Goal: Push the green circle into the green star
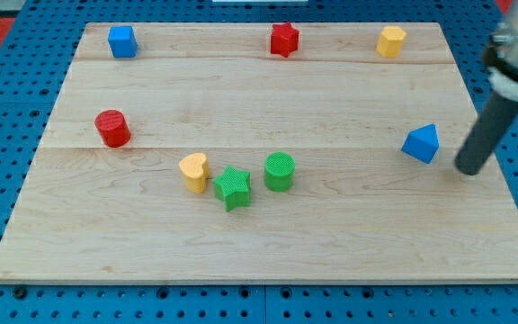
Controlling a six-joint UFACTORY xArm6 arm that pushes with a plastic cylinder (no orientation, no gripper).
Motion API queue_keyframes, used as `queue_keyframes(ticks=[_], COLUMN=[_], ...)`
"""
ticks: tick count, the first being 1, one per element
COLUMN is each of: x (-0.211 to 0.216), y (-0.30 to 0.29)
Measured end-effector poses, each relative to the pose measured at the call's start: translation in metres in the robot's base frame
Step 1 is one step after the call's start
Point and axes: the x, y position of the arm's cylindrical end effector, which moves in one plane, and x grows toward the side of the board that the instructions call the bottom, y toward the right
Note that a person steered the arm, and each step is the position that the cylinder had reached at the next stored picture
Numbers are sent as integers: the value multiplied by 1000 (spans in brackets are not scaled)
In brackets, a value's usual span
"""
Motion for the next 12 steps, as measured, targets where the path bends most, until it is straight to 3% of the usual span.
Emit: queue_keyframes(ticks=[1, 3, 6, 8, 10, 11, 12], x=[-42, 42, 43, 95, 56, 22, -21], y=[-27, 10, 11, -75, -207, -213, -259])
